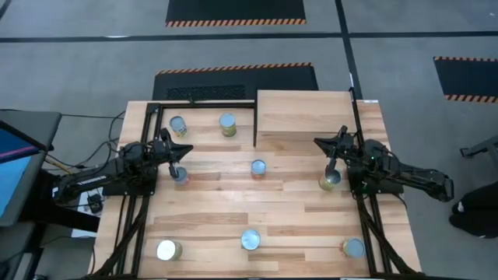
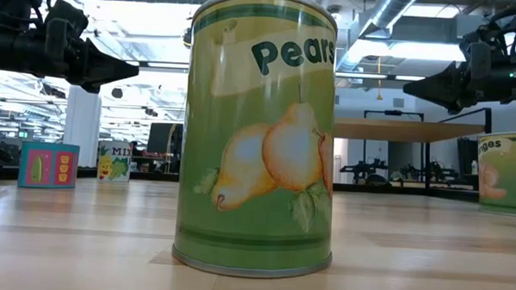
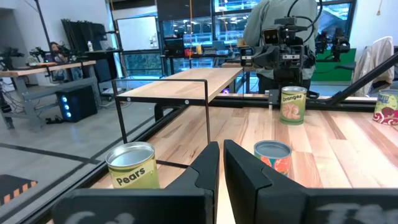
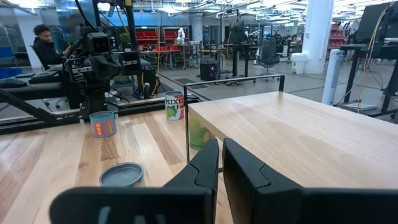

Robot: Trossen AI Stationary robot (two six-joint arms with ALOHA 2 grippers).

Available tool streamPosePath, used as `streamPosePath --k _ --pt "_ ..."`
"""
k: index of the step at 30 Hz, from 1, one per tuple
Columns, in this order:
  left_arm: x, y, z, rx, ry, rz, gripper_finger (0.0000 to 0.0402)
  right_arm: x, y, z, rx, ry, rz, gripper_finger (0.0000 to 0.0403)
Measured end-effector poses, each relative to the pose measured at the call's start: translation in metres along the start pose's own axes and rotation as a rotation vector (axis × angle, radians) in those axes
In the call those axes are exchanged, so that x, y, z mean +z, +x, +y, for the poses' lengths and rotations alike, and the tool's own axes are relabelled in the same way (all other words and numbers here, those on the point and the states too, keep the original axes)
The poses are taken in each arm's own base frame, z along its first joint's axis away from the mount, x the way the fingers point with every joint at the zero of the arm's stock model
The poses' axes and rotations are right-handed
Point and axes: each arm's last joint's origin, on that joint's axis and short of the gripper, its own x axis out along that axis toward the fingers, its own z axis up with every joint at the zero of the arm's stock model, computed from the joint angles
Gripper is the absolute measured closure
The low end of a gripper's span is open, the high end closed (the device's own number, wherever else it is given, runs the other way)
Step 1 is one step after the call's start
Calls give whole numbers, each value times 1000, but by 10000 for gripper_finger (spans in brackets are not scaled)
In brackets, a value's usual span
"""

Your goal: Pick and place cans onto a shelf

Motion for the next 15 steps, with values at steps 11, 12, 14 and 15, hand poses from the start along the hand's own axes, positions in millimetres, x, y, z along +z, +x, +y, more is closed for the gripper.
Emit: streamPosePath --k 11,12,14,15 --pt "0 0 0 0 -2 0 388 0 0 0 0 1 -2 353" --pt "0 0 0 0 -8 0 388 0 0 0 0 -8 -4 353" --pt "0 0 0 0 -16 0 388 1 0 0 -2 -16 -9 353" --pt "0 0 0 0 -16 0 388 1 0 0 -3 -15 -12 353"
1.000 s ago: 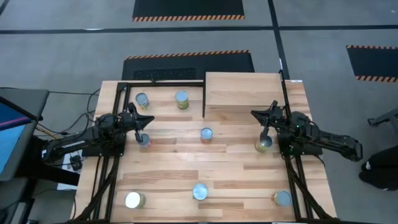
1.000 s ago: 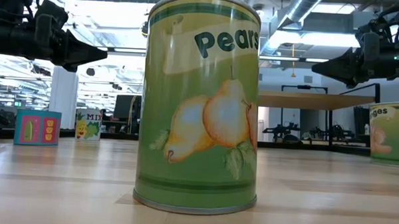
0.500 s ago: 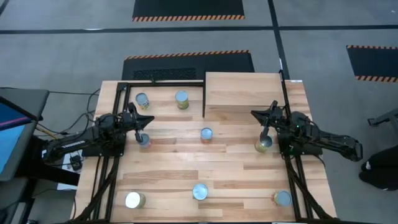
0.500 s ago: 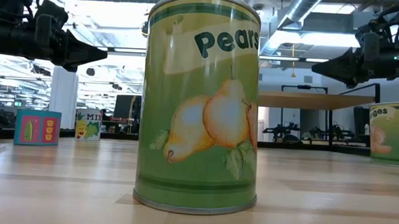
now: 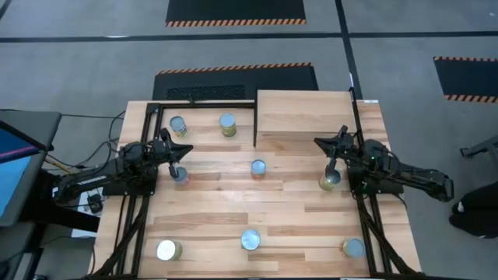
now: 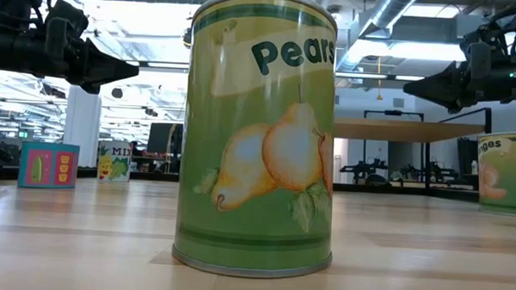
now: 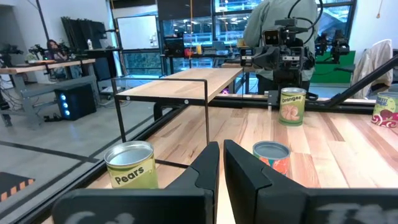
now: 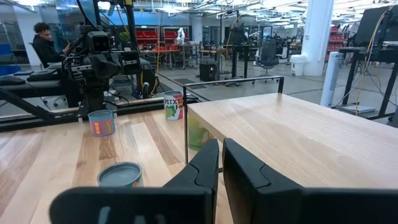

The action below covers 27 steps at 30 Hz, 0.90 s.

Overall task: Pick and place cans onto a shelf
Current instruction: Put the small canned oranges on the shelf

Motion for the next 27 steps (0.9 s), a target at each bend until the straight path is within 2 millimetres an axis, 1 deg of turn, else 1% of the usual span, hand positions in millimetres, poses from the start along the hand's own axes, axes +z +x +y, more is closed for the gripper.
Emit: streamPosePath --k 4,11,16,18,20,22,24,27 --pt "0 0 0 0 8 1 388 0 0 0 -7 0 -4 353" --pt "0 0 0 0 17 0 388 7 0 0 12 11 -77 353" --pt "0 0 0 1 -13 0 388 18 -2 1 34 89 -181 353" --pt "0 0 0 3 -21 0 388 24 -3 2 72 113 -240 353" --pt "0 0 0 4 -18 0 388 26 -4 4 136 95 -245 354" --pt "0 0 0 5 -18 0 388 28 -4 5 165 76 -247 360" --pt "0 0 0 10 -14 0 388 32 -4 4 154 57 -264 376" --pt "0 0 1 21 25 -1 388 28 -1 4 135 25 -224 394"
